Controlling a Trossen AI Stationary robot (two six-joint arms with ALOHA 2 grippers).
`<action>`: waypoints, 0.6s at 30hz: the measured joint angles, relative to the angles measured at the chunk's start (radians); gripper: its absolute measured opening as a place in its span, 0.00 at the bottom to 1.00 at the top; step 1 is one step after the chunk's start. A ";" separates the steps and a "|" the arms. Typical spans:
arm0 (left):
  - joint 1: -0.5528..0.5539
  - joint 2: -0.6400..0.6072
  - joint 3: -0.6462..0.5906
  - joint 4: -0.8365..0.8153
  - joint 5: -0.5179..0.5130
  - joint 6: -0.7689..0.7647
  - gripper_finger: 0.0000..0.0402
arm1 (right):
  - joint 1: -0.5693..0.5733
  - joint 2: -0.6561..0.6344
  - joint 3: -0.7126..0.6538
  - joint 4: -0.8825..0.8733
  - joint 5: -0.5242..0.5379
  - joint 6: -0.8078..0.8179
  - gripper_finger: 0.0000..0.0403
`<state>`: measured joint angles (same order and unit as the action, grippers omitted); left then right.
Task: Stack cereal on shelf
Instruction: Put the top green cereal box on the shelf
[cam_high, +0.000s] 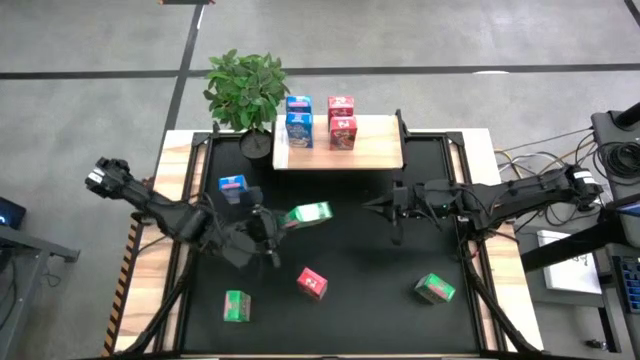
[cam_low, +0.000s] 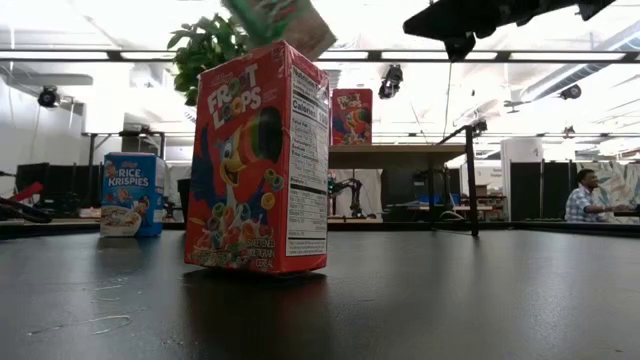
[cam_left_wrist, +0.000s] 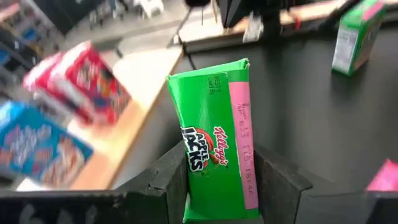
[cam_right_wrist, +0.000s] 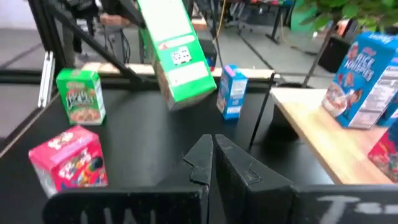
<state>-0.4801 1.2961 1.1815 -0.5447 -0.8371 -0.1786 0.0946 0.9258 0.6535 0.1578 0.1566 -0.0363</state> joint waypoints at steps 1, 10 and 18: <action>0.014 0.000 -0.005 0.041 0.021 0.035 0.34 | 0.000 -0.006 -0.002 0.004 0.000 0.003 0.02; 0.077 -0.001 -0.071 0.103 0.140 0.082 0.34 | 0.001 -0.031 0.041 -0.098 -0.005 0.012 0.02; 0.056 -0.001 -0.137 0.215 0.143 0.092 0.34 | 0.040 0.036 0.112 -0.106 0.026 -0.060 0.02</action>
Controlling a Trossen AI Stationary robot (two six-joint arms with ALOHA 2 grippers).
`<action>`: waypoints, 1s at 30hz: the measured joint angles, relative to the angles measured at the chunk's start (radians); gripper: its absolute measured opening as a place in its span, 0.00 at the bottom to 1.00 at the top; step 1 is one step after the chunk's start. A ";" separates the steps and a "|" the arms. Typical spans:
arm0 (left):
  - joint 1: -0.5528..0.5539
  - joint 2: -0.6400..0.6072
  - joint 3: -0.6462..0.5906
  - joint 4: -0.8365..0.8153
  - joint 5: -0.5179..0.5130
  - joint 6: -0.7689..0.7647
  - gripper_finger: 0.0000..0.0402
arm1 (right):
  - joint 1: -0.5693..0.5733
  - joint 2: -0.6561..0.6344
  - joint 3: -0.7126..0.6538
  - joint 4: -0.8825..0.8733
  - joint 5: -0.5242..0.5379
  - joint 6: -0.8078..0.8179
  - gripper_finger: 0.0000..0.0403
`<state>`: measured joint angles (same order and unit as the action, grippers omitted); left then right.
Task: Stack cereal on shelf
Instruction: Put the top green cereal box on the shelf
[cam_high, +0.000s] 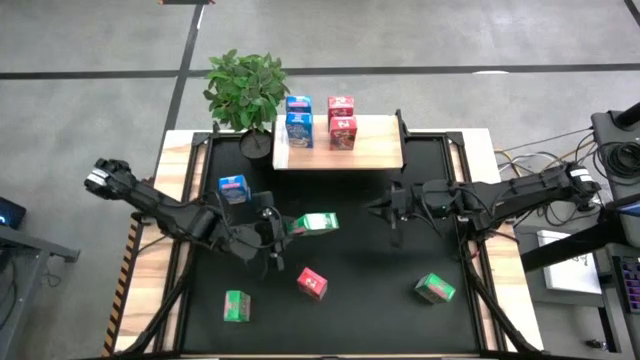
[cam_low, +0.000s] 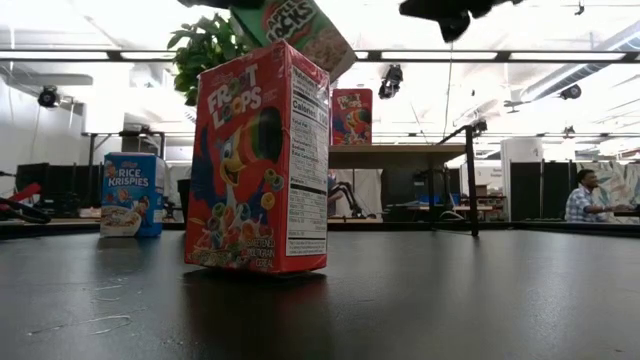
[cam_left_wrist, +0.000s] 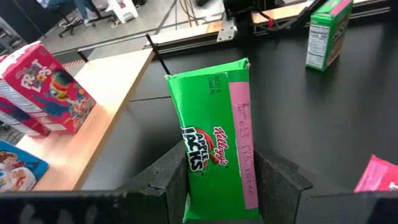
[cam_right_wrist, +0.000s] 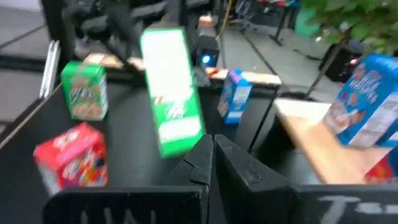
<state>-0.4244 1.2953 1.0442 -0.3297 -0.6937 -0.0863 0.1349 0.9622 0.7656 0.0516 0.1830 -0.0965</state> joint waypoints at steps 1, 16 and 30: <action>0.000 0.000 -0.002 0.001 0.000 0.009 0.34 | 0.000 0.010 0.026 -0.005 0.000 0.002 0.03; 0.002 0.048 -0.007 0.001 -0.003 0.100 0.34 | 0.000 0.322 0.485 -0.432 -0.008 -0.045 0.57; 0.004 0.048 -0.019 -0.008 -0.003 0.097 0.34 | -0.002 0.540 0.636 -0.444 -0.059 -0.083 0.77</action>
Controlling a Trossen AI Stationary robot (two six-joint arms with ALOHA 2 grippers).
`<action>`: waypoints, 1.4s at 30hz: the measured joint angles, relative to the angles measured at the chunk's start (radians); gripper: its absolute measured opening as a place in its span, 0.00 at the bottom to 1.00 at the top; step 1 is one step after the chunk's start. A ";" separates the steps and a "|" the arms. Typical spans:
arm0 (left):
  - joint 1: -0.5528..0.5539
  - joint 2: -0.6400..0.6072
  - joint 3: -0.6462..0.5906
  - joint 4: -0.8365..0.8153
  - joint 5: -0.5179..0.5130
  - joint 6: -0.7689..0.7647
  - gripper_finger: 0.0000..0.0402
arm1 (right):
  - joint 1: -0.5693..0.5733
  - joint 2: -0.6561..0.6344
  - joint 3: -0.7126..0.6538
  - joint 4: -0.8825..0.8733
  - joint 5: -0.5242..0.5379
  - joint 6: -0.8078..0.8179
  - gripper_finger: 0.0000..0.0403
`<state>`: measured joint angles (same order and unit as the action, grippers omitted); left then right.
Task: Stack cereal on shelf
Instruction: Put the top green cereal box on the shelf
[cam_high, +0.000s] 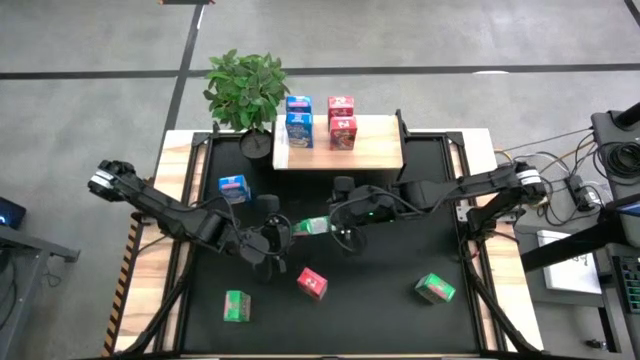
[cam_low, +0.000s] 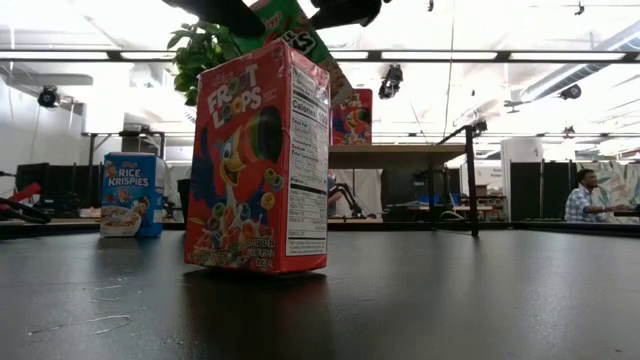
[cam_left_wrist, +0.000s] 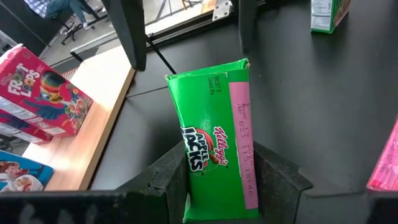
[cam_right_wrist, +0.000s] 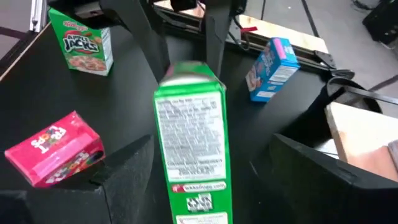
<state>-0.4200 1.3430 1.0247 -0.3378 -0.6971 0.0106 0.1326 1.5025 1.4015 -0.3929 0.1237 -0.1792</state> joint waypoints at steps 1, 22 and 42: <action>-0.001 0.000 -0.001 -0.002 0.000 0.000 0.34 | 0.000 0.010 0.005 0.002 0.000 0.001 0.77; -0.004 -0.001 -0.006 0.000 0.003 0.007 0.34 | -0.002 0.106 0.078 0.001 -0.011 -0.038 0.45; -0.012 -0.239 -0.043 0.001 0.007 0.171 0.59 | -0.189 -0.149 -0.016 -0.239 -0.024 -0.005 0.34</action>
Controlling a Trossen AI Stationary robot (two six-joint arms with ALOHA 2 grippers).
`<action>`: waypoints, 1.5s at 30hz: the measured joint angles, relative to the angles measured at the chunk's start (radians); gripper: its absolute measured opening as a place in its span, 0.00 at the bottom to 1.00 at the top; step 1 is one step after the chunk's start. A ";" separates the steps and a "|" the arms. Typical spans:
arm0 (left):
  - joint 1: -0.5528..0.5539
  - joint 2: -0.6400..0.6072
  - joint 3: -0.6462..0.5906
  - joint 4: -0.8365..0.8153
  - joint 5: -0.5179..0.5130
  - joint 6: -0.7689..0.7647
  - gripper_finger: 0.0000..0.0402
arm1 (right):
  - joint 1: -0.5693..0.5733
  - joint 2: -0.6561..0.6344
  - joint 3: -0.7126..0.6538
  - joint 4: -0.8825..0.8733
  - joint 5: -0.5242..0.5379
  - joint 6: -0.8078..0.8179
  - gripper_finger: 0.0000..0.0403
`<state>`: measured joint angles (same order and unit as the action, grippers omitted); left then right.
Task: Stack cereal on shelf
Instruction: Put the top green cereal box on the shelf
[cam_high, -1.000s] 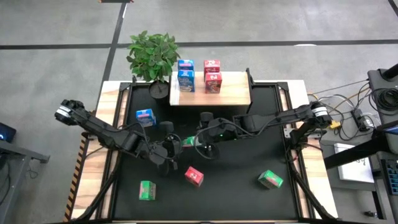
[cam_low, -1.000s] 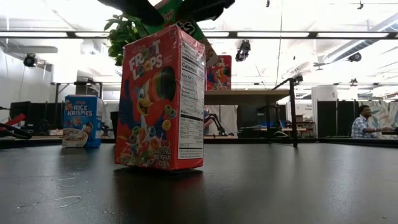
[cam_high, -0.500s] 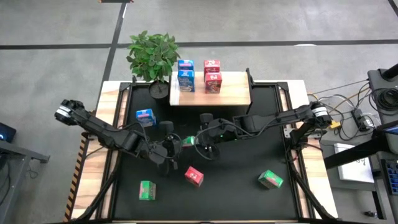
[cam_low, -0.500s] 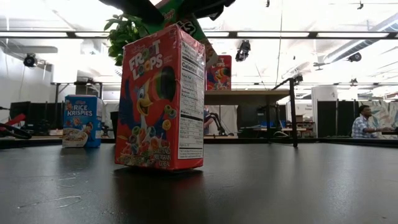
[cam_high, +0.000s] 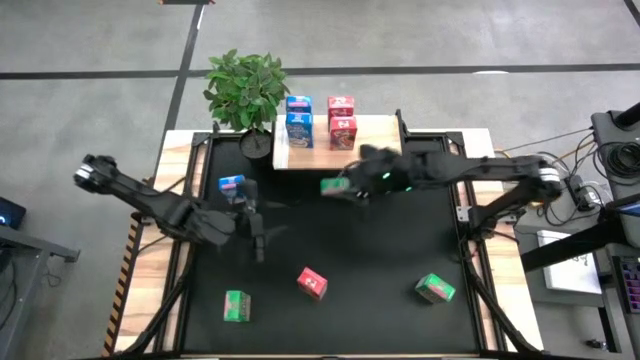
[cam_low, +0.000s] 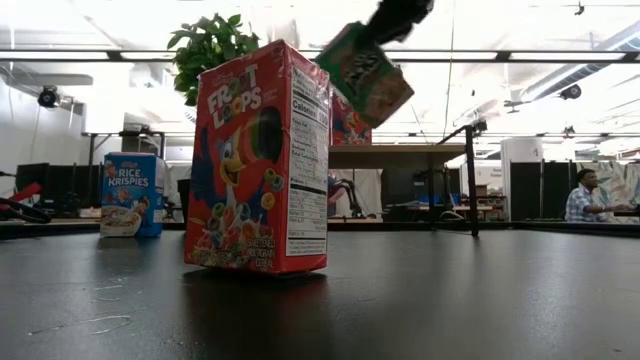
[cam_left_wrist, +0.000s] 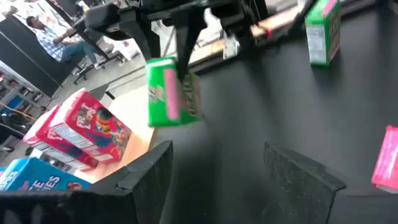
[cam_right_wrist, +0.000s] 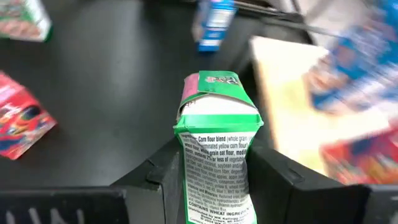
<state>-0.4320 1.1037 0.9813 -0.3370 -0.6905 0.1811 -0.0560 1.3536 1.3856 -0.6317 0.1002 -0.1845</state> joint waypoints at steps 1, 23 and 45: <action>0.000 -0.020 -0.015 0.009 0.001 -0.003 0.59 | -0.023 -0.039 -0.035 0.013 0.000 0.007 0.34; 0.001 -0.223 -0.285 0.468 -0.004 0.144 0.59 | -0.389 -0.507 -0.742 0.750 0.249 0.219 0.34; 0.005 -0.343 -0.283 0.288 -0.137 0.143 0.59 | -0.410 -0.339 -0.733 0.849 0.277 0.237 0.60</action>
<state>-0.4271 0.7608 0.6979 -0.0490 -0.8277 0.3241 -0.4656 1.0145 0.6524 0.2177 0.3772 0.0528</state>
